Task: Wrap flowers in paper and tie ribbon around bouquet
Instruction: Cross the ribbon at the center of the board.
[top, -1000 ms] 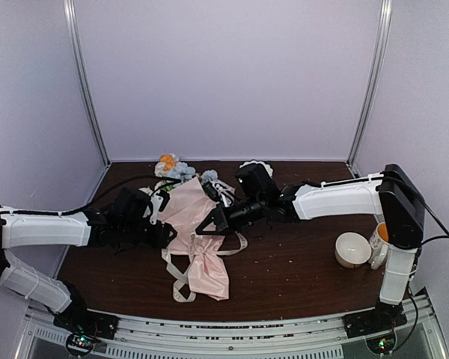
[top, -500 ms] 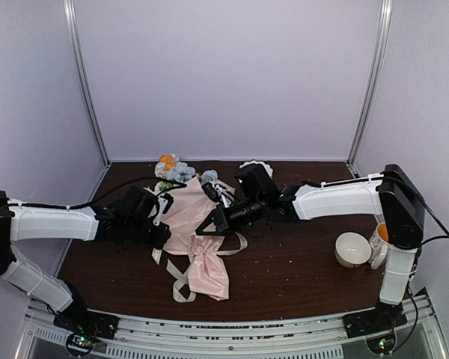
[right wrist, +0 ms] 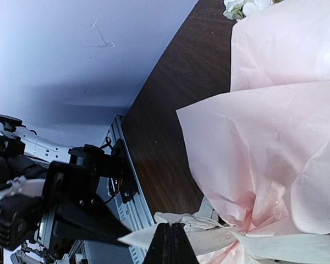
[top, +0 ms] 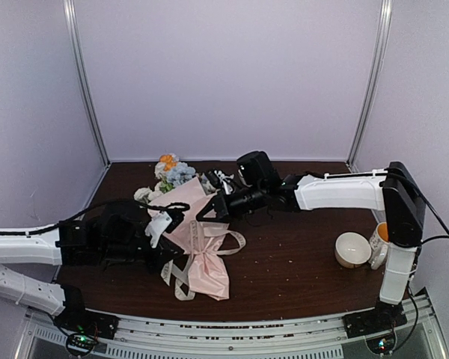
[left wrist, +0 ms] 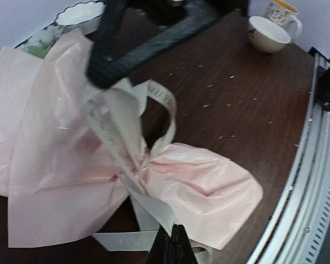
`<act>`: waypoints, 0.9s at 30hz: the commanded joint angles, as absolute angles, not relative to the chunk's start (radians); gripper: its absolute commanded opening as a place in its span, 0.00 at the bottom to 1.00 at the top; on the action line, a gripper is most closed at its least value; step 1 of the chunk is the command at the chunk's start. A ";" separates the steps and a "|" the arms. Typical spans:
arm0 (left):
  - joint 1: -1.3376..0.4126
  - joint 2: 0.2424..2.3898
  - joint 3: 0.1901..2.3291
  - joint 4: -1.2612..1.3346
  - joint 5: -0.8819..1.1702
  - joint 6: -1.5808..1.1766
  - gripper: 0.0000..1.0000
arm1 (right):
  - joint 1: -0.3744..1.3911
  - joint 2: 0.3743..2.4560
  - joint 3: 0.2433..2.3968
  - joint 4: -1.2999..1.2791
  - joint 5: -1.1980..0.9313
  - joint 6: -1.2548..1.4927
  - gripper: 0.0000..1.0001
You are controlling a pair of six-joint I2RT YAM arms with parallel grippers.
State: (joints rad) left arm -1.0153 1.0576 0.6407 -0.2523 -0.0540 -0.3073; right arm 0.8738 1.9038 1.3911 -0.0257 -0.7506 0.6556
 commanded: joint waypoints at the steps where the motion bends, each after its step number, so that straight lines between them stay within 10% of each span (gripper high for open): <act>1: -1.082 1.002 0.623 -0.198 0.120 -0.271 0.00 | 0.851 1.921 1.459 -0.070 -0.720 0.624 0.00; 27: -1.220 1.762 1.467 -0.307 0.497 0.309 0.00 | 0.827 1.947 1.514 -0.176 -0.677 0.537 0.00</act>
State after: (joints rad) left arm -1.1957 1.6955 1.3895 -0.3122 0.4576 0.2222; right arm 0.8322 1.9434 1.5043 -0.1715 -0.6949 0.5606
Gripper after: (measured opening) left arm 0.013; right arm 0.006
